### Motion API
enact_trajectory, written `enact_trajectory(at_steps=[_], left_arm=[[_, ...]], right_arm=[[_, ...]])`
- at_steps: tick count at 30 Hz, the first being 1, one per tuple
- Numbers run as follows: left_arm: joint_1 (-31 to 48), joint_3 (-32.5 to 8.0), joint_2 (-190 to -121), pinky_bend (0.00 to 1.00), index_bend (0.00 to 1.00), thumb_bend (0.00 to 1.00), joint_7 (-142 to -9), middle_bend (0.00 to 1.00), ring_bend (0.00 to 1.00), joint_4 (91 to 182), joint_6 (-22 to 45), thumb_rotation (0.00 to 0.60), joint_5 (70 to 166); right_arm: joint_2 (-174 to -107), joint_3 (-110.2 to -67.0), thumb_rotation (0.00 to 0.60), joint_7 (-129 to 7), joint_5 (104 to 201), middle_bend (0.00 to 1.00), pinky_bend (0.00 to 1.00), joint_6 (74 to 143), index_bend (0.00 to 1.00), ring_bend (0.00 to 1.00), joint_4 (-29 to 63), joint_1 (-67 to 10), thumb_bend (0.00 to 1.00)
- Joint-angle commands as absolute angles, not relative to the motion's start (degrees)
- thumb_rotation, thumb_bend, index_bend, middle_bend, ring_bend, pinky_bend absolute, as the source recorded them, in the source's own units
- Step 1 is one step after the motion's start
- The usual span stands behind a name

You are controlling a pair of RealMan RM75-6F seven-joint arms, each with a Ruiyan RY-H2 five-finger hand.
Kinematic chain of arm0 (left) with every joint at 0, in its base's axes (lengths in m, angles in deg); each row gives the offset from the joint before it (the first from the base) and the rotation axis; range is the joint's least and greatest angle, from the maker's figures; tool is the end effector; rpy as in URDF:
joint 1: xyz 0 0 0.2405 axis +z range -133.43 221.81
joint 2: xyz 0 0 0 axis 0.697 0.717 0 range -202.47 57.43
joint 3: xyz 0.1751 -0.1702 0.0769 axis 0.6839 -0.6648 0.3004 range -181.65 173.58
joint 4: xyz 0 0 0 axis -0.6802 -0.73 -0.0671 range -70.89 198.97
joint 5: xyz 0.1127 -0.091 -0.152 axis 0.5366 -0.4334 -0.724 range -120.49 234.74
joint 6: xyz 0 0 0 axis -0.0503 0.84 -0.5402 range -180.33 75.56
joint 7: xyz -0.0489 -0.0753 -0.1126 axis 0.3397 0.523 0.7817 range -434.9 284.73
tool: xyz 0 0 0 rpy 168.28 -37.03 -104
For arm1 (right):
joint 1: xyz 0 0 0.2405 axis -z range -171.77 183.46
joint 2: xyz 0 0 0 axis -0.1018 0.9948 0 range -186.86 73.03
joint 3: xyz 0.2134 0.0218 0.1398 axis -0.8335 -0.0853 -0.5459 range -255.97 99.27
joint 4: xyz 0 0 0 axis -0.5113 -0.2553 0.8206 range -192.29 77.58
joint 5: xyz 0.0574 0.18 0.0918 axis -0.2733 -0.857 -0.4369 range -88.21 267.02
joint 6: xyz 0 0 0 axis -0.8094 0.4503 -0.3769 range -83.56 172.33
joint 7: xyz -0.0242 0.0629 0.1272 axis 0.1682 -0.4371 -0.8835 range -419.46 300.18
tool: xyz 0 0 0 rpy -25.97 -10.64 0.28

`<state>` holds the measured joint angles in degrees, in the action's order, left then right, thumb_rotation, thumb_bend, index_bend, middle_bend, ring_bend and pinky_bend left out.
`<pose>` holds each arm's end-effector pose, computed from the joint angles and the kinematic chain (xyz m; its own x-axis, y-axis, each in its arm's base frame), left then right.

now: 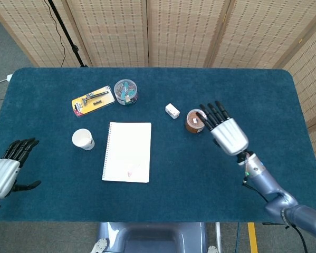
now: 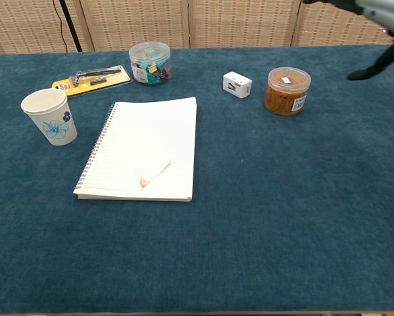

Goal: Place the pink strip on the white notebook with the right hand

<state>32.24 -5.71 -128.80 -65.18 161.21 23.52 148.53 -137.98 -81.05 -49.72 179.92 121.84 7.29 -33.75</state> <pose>-0.2798 0.2092 0.1653 0.3211 0.1536 0.9345 0.9378 -0.1890 -0.2912 -0.2020 -0.3626 0.0869 0.6408 0.3033 0.7053 -0.5414 -0.4728 0.6952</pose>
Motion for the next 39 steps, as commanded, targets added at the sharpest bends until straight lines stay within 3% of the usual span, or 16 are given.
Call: enact_trajectory(at_steps=[1,4,8,11,19,24,28,30,32,34,35,39], left_arm=[[29.9,-6.8,-128.0,0.05,0.0,0.0,-67.7,0.27,0.14,163.1,21.3,0.6,148.6],[28.8,-7.0,-128.0,0.18,0.0,0.0,-68.6,0.41,0.26,163.9,20.6,0.6,149.3],[27.2,-7.0,-128.2,0.47,0.0,0.0,-68.6,0.66,0.47,164.0,19.6,0.6,151.2],[25.9,-6.9,-128.7,0.63,0.0,0.0,-68.6,0.77,0.58,163.5,19.1,0.6,152.9],[21.9,-7.5,-130.4,0.86,0.13,0.0,-72.8,0.98,0.79,164.3,15.5,0.6,154.9],[18.4,-7.4,-130.4,0.88,0.23,0.0,-77.6,0.98,0.78,167.3,9.5,0.6,154.4],[17.0,-7.8,-131.0,0.8,0.27,0.0,-84.0,0.86,0.66,169.5,6.7,0.6,152.8],[16.4,-8.2,-131.3,0.61,0.28,0.0,-88.1,0.69,0.51,170.7,5.5,0.6,151.4],[16.1,-8.3,-131.6,0.26,0.29,0.0,-91.8,0.33,0.2,172.2,4.2,0.6,148.9],[15.9,-8.5,-131.7,0.05,0.3,0.0,-95.2,0.08,0.03,173.5,3.0,0.6,146.1],[15.8,-8.7,-131.9,0.01,0.31,0.0,-97.3,0.02,0.0,174.2,2.6,0.6,144.4],[15.0,-9.3,-132.8,0.0,0.34,0.0,-104.2,0.0,0.0,176.2,1.8,0.6,138.2]], right_arm=[[-133.5,-80.7,0.6,-51.5,175.1,0.0,0.0,122.5,0.03,0.0,11.6,-28.9,0.0],[-130.9,-81.0,0.6,-51.5,172.8,0.0,0.0,122.9,0.02,0.0,15.2,-26.3,0.0],[-128.1,-81.0,0.6,-52.1,170.3,0.0,0.0,124.2,0.0,0.0,19.1,-22.9,0.0],[-126.6,-80.7,0.6,-54.7,169.0,0.0,0.0,124.9,0.0,0.0,21.0,-20.4,0.0],[-125.2,-78.6,0.6,-65.0,168.1,0.0,0.0,128.2,0.0,0.0,19.2,-12.6,0.0],[-124.5,-77.0,0.6,-69.6,169.9,0.0,0.0,130.5,0.0,0.0,20.7,-8.8,0.0],[-124.8,-77.1,0.6,-71.5,170.4,0.0,0.0,131.5,0.0,0.0,22.2,-7.2,0.0],[-125.0,-77.4,0.6,-72.1,170.7,0.0,0.0,131.8,0.0,0.0,22.6,-6.7,0.0],[-125.2,-77.7,0.6,-72.5,170.8,0.0,0.0,131.8,0.0,0.0,22.7,-6.4,0.0],[-125.4,-78.1,0.6,-73.0,170.8,0.0,0.0,131.6,0.0,0.0,22.6,-6.2,0.0],[-125.4,-78.3,0.6,-73.4,170.7,0.0,0.0,131.5,0.0,0.0,22.6,-6.1,0.0],[-125.4,-79.1,0.6,-74.3,170.7,0.0,0.0,130.7,0.0,0.0,22.2,-5.7,0.0]])
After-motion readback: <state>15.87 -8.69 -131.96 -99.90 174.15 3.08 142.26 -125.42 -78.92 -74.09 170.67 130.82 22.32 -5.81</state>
